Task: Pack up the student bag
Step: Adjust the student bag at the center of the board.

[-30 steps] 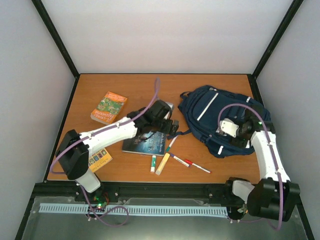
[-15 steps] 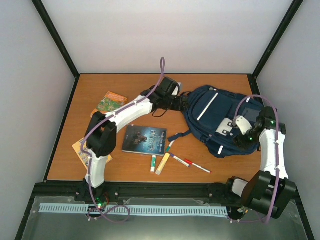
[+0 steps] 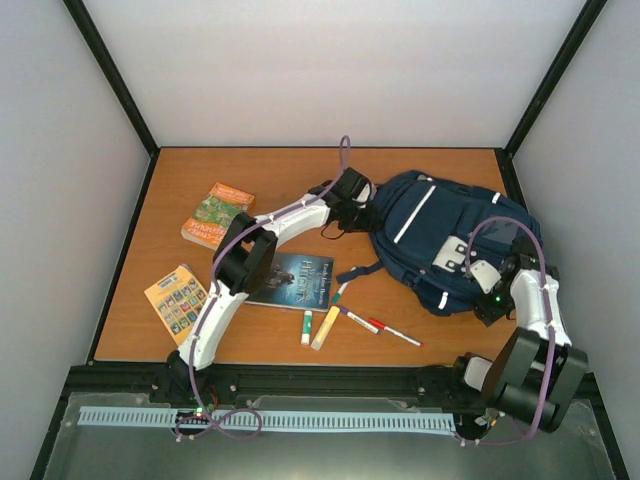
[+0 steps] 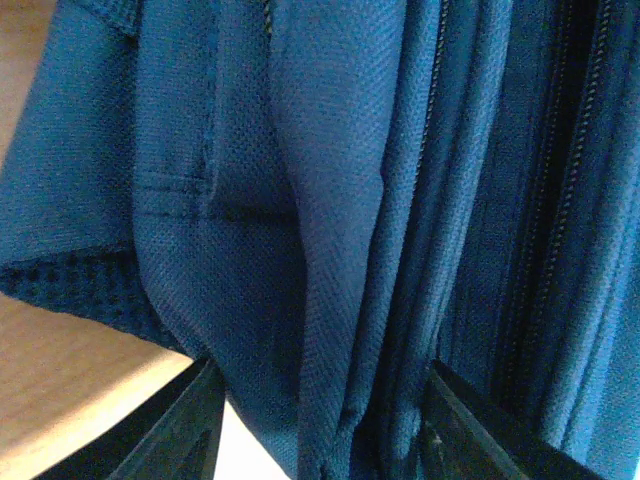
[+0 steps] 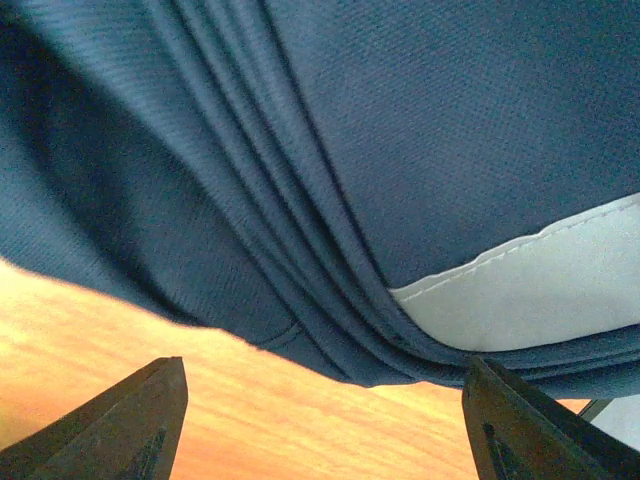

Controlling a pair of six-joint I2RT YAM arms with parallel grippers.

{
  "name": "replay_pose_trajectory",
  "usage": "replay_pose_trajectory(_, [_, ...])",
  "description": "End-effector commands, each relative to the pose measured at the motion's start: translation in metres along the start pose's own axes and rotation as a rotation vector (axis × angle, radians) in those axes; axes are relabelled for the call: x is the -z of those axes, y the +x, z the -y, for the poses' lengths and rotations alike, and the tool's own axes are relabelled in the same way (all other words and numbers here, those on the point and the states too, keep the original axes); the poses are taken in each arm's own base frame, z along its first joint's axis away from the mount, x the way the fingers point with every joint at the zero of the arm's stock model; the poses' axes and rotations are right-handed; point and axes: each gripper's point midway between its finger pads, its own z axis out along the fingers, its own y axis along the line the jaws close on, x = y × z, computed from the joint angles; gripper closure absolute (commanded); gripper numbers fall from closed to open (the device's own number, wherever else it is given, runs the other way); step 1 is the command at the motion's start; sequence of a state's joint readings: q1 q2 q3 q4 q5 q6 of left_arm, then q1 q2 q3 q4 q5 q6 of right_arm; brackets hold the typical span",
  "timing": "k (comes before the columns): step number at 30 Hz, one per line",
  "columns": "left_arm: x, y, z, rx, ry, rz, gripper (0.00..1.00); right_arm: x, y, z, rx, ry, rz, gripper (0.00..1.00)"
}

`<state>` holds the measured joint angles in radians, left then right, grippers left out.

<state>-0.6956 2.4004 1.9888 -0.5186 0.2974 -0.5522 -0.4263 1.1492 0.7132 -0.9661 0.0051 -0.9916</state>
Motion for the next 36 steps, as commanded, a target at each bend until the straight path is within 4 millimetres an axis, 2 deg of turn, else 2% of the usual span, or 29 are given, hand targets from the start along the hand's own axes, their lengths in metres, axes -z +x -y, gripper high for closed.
replay_pose_trajectory(1, [0.006,0.000,0.027,-0.030,0.134,-0.018,0.49,-0.012,-0.016,0.045,0.007,0.110,0.001,0.24])
replay_pose_trajectory(7, [0.012,0.024,0.037,-0.057,0.186,-0.046,0.64,-0.033,-0.061,0.101,-0.047,0.078,0.029,0.30])
replay_pose_trajectory(12, [0.024,0.053,0.071,-0.143,0.241,-0.071,0.70,-0.045,-0.091,0.138,-0.112,0.080,0.054,0.31])
replay_pose_trajectory(18, [0.031,0.099,0.128,-0.228,0.298,-0.120,0.71,-0.051,-0.120,0.158,-0.197,0.052,0.135,0.31])
replay_pose_trajectory(22, [0.044,0.133,0.154,-0.248,0.314,-0.169,0.64,-0.065,-0.126,0.170,-0.234,0.059,0.137,0.30])
replay_pose_trajectory(25, [0.063,0.148,0.146,-0.250,0.282,-0.187,0.54,-0.070,-0.128,0.180,-0.269,0.066,0.142,0.30])
replay_pose_trajectory(27, [0.082,0.149,0.135,-0.277,0.222,-0.167,0.45,-0.063,-0.130,0.186,-0.294,0.073,0.156,0.29])
replay_pose_trajectory(29, [0.106,0.153,0.121,-0.297,0.141,-0.172,0.38,-0.050,-0.128,0.187,-0.308,0.094,0.165,0.26])
replay_pose_trajectory(32, [0.143,0.150,0.114,-0.339,0.093,-0.127,0.27,-0.026,-0.119,0.185,-0.308,0.155,0.170,0.24])
replay_pose_trajectory(34, [0.164,0.145,0.110,-0.350,0.076,-0.086,0.21,-0.010,-0.113,0.178,-0.305,0.177,0.180,0.22])
replay_pose_trajectory(36, [0.176,0.135,0.102,-0.340,0.058,-0.047,0.18,0.003,-0.107,0.165,-0.305,0.166,0.189,0.20])
